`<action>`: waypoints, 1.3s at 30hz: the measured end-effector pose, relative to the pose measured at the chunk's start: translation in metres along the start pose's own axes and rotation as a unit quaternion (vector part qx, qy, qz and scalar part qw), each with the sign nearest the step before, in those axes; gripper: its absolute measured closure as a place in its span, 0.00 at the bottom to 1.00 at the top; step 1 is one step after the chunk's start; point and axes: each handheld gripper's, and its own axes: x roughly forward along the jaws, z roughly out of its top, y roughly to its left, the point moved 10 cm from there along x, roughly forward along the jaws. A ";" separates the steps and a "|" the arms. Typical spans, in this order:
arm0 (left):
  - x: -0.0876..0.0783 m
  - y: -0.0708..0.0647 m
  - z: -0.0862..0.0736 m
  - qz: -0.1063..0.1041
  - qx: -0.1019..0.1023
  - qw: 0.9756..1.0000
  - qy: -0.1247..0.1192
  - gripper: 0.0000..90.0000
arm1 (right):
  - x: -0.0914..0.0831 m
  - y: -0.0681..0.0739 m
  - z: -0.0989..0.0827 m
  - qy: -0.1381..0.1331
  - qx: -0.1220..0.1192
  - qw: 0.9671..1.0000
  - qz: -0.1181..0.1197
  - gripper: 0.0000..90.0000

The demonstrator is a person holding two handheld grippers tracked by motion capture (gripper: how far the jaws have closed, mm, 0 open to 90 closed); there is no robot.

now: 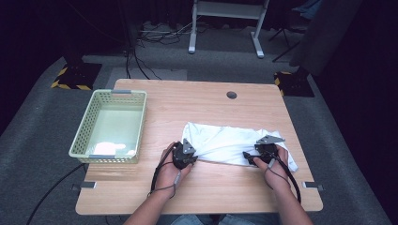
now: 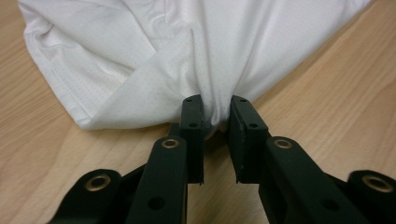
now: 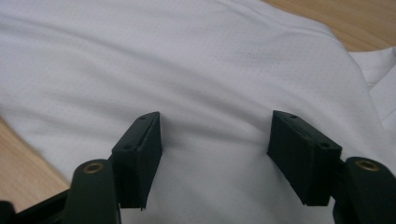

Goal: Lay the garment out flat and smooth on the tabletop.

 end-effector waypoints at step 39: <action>-0.050 0.025 -0.012 0.052 -0.038 0.997 -0.049 0.52 | 0.044 -0.013 0.079 -0.006 -0.036 0.999 0.015 0.37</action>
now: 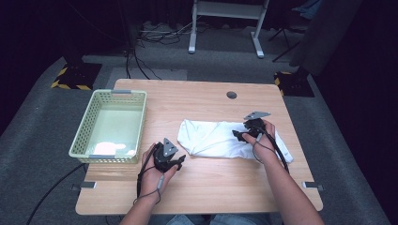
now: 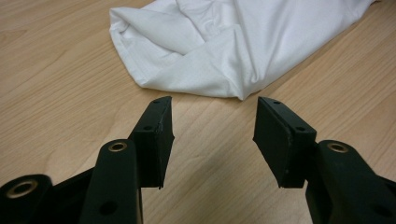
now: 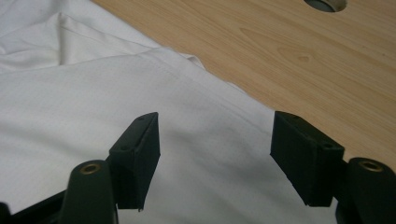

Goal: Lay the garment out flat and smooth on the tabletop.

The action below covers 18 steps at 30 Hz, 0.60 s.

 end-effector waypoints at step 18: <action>-0.006 0.002 -0.008 -0.005 -0.006 1.000 0.000 0.53 | 0.031 0.005 0.007 0.014 -0.034 0.999 0.017 0.82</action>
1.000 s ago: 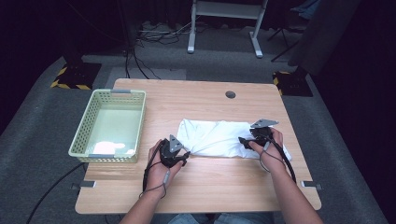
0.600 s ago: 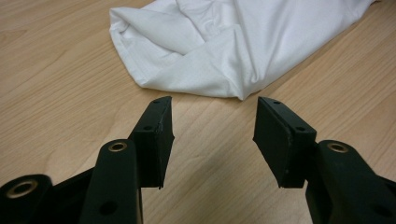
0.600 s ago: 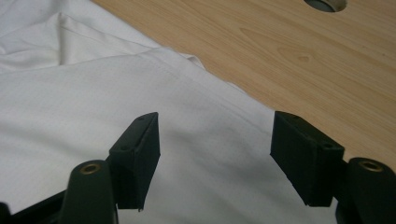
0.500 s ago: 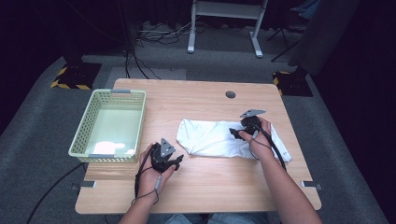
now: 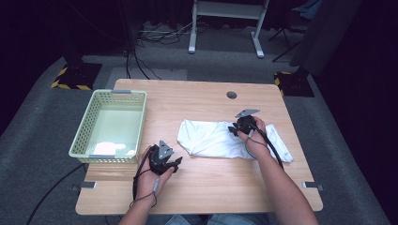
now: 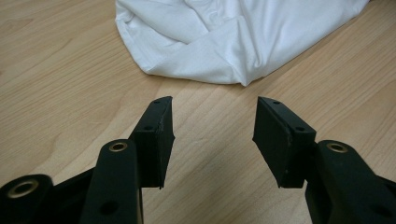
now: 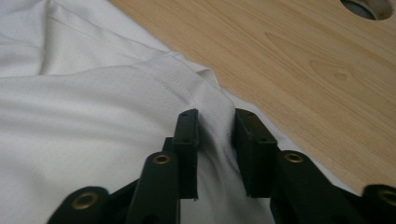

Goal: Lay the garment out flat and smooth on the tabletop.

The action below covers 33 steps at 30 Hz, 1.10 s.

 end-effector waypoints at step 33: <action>-0.022 -0.017 -0.011 -0.010 0.003 1.000 -0.013 0.53 | -0.095 0.072 -0.041 -0.052 -0.010 0.998 0.032 0.97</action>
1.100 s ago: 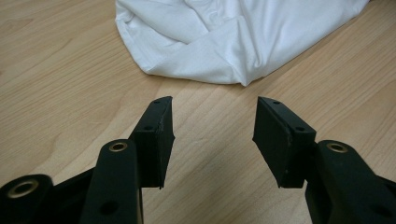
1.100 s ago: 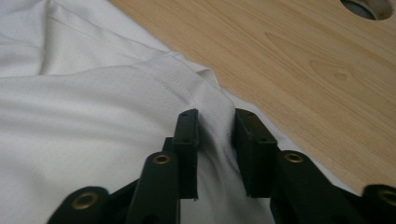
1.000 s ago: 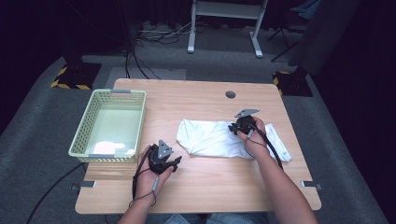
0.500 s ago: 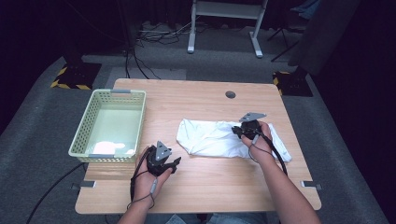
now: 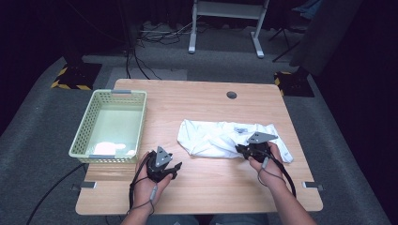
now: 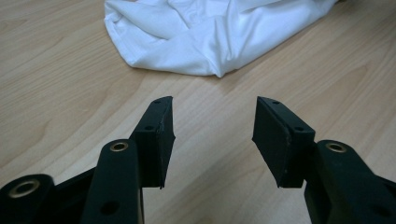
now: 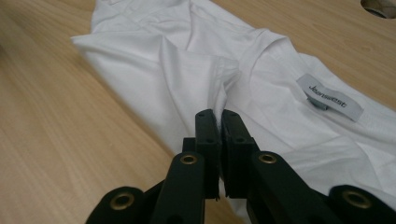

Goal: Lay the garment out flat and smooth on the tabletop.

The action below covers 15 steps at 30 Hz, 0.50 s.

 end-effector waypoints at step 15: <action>-0.025 -0.012 -0.009 0.000 0.000 1.000 -0.012 0.52 | -0.045 0.052 -0.049 0.004 0.011 1.000 0.018 0.97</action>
